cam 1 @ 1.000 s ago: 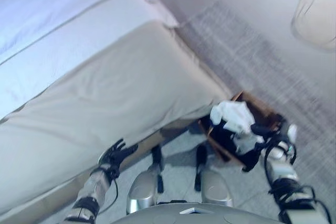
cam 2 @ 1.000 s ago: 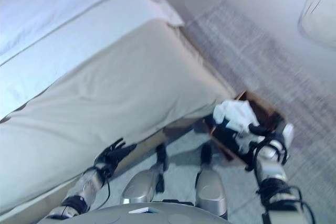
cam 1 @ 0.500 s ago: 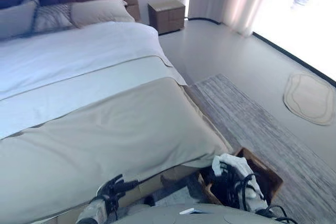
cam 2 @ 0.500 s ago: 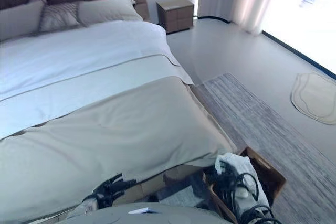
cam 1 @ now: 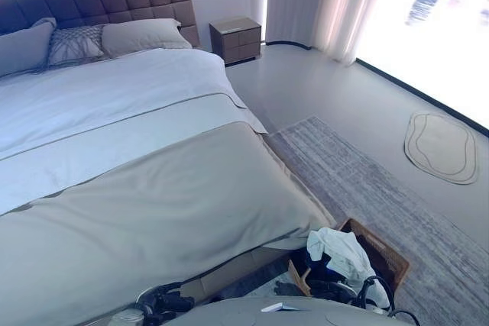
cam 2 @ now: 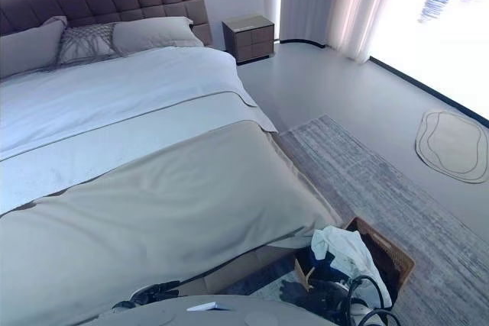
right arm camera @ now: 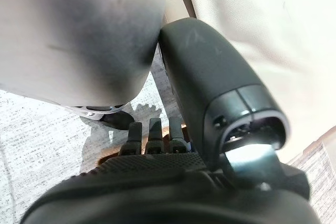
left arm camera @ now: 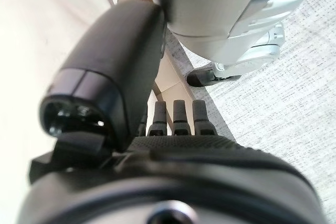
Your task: Pick up the clothes from the bed and place them into the basket
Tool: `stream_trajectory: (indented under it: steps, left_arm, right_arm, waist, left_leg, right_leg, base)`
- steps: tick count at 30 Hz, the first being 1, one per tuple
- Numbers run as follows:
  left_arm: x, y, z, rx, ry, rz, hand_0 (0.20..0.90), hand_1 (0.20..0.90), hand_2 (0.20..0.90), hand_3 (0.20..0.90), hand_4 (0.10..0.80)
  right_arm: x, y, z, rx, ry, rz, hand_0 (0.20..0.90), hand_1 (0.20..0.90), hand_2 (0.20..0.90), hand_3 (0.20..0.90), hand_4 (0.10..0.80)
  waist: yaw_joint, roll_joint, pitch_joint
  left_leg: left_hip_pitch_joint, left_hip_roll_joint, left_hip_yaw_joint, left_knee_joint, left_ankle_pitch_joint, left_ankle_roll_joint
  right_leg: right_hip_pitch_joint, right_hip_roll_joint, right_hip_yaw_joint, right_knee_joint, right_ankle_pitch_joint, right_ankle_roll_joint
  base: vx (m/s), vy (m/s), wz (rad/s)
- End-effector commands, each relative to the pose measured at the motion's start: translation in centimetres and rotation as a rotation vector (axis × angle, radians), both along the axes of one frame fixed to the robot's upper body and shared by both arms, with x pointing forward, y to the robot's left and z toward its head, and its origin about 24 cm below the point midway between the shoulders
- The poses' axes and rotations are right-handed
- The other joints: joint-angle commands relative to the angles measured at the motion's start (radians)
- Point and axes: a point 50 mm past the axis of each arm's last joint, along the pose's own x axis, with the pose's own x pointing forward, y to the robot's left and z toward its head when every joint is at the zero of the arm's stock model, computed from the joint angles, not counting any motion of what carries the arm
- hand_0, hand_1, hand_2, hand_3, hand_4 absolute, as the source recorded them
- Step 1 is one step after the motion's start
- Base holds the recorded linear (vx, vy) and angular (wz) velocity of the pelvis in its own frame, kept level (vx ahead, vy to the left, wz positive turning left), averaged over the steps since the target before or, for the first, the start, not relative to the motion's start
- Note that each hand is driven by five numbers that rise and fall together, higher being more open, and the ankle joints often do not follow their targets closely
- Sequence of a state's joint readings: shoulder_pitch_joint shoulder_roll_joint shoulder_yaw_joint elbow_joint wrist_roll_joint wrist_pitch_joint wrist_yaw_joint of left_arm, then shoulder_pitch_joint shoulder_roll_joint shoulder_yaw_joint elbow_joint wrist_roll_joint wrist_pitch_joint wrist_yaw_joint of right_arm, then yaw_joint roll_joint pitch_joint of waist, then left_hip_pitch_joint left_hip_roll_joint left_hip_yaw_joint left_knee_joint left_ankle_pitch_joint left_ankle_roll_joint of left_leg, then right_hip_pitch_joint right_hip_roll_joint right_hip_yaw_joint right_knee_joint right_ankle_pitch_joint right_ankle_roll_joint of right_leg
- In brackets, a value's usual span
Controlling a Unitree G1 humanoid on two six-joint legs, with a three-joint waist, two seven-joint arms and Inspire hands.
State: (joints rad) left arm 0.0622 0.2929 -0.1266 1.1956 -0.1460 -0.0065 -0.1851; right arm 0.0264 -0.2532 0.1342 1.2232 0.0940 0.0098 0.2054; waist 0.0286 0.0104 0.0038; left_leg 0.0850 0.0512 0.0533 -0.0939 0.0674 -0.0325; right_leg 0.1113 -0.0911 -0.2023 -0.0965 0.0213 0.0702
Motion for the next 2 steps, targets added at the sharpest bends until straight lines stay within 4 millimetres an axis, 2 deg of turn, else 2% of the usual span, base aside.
stream_trajectory:
  steps: [1, 2]
  left_arm:
    - [3.20, -0.54, 0.68, -0.022, -0.124, -0.050, 0.900, 0.900, 0.900, 0.900, 0.800]
    - [3.45, -0.59, 0.74, -0.022, -0.134, -0.047, 0.900, 0.900, 0.900, 0.900, 0.800]
  right_arm:
    - [1.89, -0.90, 0.51, -0.035, -0.025, 0.058, 0.900, 0.900, 0.900, 0.900, 0.800]
    - [1.91, -1.00, 0.53, -0.037, -0.025, 0.058, 0.900, 0.900, 0.900, 0.900, 0.800]
  waist:
    - [-0.006, 0.000, 0.065]
    - [-0.008, -0.001, 0.067]
  left_leg:
    - [0.059, -0.078, 0.030, 0.035, -0.141, 0.061]
    - [0.059, -0.078, 0.033, 0.037, -0.142, 0.061]
  right_leg:
    - [0.002, 0.031, 0.004, 0.103, -0.073, -0.014]
    - [0.002, 0.032, 0.006, 0.100, -0.071, -0.014]
  base:
    - [0.005, -0.014, -0.11]
    - [-0.001, -0.005, -0.10]
